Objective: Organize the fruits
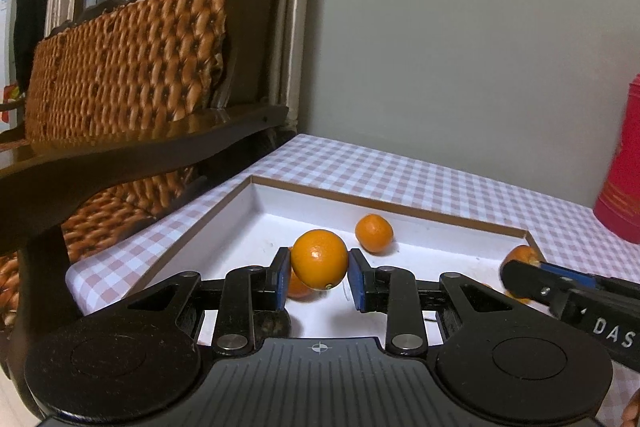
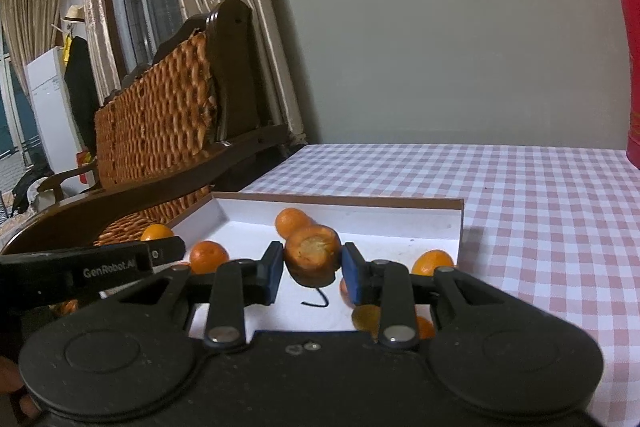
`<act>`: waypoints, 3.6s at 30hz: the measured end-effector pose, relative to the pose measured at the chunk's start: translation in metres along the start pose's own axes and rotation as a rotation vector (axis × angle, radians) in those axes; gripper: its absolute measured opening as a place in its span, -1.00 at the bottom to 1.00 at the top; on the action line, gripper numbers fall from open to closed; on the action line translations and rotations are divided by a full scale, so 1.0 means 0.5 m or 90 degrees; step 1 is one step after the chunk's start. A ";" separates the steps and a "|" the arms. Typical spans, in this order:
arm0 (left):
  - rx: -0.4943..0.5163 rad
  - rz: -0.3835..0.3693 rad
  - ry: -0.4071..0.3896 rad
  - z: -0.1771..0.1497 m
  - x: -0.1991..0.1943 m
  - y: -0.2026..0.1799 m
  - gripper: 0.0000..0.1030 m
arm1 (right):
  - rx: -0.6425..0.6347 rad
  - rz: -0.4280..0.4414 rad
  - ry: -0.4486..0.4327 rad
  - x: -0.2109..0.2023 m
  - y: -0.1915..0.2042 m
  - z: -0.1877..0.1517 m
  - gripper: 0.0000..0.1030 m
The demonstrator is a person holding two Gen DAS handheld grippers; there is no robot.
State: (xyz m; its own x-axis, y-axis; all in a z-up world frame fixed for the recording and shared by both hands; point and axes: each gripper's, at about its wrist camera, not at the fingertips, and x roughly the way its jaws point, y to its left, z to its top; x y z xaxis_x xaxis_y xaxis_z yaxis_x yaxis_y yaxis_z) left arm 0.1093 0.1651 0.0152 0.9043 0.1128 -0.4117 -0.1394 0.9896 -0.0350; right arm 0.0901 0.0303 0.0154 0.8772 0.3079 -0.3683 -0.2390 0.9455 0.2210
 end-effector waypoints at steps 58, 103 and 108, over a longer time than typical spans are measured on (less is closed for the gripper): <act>0.000 0.079 -0.024 0.064 0.048 -0.014 1.00 | 0.016 -0.065 -0.069 0.009 -0.053 0.056 0.87; 0.031 0.039 -0.057 -0.046 -0.499 -0.059 1.00 | -0.010 -0.101 -0.052 -0.450 0.050 0.005 0.88; 0.016 0.036 -0.063 -0.048 -0.496 -0.048 1.00 | -0.011 -0.100 -0.058 -0.449 0.054 0.006 0.88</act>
State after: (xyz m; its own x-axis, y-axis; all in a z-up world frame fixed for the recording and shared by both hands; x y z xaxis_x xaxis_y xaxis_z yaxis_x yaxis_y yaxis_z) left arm -0.1214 0.1113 0.0961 0.9308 0.1763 -0.3202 -0.1829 0.9831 0.0094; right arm -0.1119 -0.0134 0.1068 0.9384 0.1464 -0.3130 -0.1029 0.9831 0.1515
